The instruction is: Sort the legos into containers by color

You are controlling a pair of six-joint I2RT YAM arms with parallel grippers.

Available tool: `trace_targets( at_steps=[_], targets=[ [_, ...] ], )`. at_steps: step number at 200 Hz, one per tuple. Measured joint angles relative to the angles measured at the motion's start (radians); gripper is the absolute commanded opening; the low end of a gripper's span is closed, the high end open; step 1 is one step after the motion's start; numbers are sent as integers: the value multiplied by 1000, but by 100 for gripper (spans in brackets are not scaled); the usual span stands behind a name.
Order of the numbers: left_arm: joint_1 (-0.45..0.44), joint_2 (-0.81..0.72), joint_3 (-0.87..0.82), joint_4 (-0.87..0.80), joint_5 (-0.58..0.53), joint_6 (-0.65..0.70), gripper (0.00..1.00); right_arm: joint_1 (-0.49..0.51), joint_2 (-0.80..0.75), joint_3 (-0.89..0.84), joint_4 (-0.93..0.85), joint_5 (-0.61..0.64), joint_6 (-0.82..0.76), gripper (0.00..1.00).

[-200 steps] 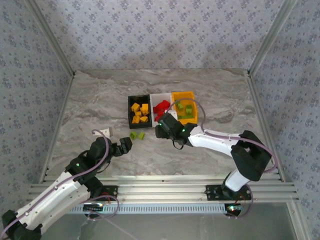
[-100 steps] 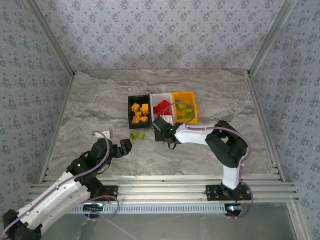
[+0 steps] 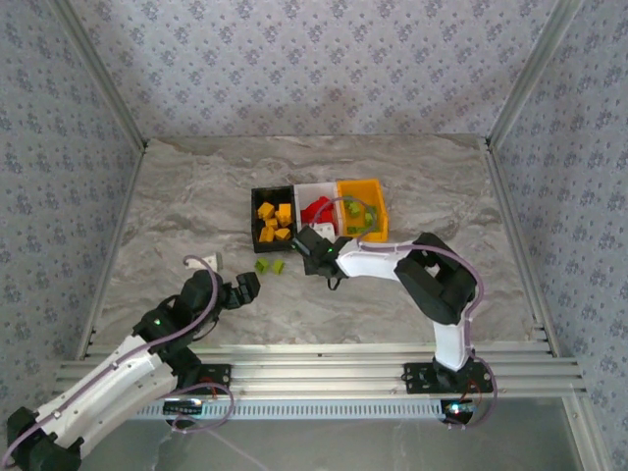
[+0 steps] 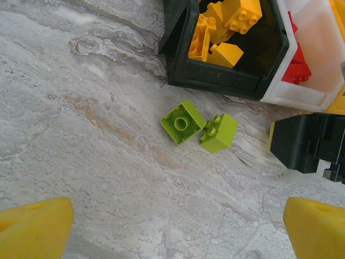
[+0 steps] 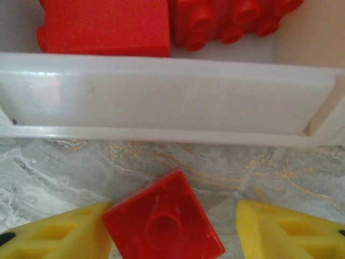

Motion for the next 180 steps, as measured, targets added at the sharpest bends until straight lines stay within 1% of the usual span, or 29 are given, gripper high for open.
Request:
trace_targets(
  at_steps=[22,71,105,126,149,180],
  targets=[
    [4,12,0,4,0,0,100,2,10,4,24,21,-8,65],
    [5,14,-1,10,0,0,100,2,24,3,87,25,-53,46],
    [5,21,-1,16,0,0,100,13,14,-32,168,35,-48,35],
    [5,42,-1,27,0,2,100,30,-13,-78,206,37,-32,32],
    [6,68,-1,35,1,12,100,56,-65,-133,207,26,-23,31],
    [8,100,-1,47,8,23,100,67,-207,-180,190,10,-23,31]
  ],
)
